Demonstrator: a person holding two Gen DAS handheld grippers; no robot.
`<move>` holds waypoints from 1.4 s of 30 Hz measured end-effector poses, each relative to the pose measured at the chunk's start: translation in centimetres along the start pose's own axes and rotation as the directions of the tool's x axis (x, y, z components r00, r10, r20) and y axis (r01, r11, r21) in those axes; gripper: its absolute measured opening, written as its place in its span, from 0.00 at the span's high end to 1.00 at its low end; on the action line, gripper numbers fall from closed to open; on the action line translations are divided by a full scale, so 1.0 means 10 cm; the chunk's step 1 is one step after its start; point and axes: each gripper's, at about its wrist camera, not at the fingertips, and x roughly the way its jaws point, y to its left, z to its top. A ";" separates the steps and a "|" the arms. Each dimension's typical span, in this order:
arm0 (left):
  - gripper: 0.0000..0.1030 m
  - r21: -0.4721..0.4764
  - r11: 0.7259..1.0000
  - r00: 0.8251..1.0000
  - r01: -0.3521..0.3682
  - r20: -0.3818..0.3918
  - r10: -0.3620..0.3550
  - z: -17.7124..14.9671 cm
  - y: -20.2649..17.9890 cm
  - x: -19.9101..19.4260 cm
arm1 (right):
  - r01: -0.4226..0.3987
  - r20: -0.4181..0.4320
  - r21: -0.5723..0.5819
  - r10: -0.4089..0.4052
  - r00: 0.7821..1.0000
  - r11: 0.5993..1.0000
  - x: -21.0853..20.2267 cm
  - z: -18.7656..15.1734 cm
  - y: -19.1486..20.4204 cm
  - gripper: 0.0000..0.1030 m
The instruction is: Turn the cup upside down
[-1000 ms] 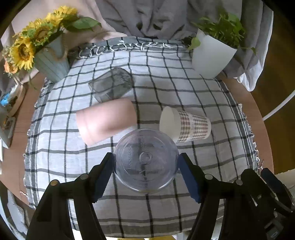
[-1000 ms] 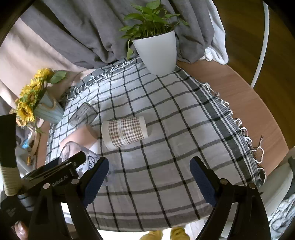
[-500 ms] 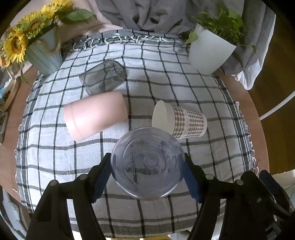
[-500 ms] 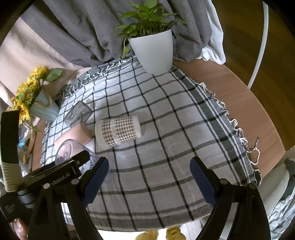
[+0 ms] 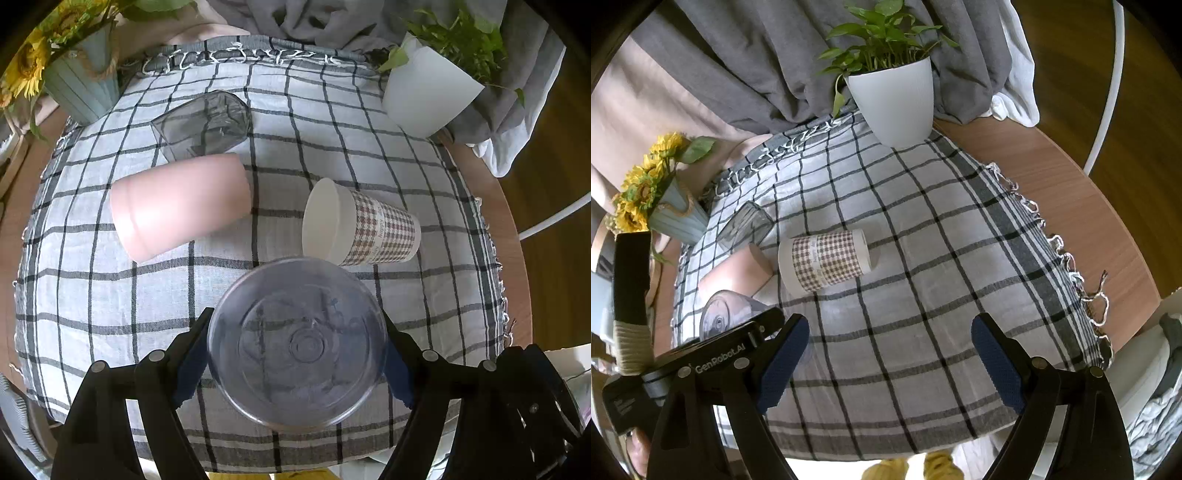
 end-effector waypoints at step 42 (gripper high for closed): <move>0.00 -0.081 0.977 0.867 -0.197 0.452 0.212 -1.15 0.38 -1.91 | -0.066 0.304 -0.176 0.118 0.945 0.982 -1.47 -0.67 0.45 0.03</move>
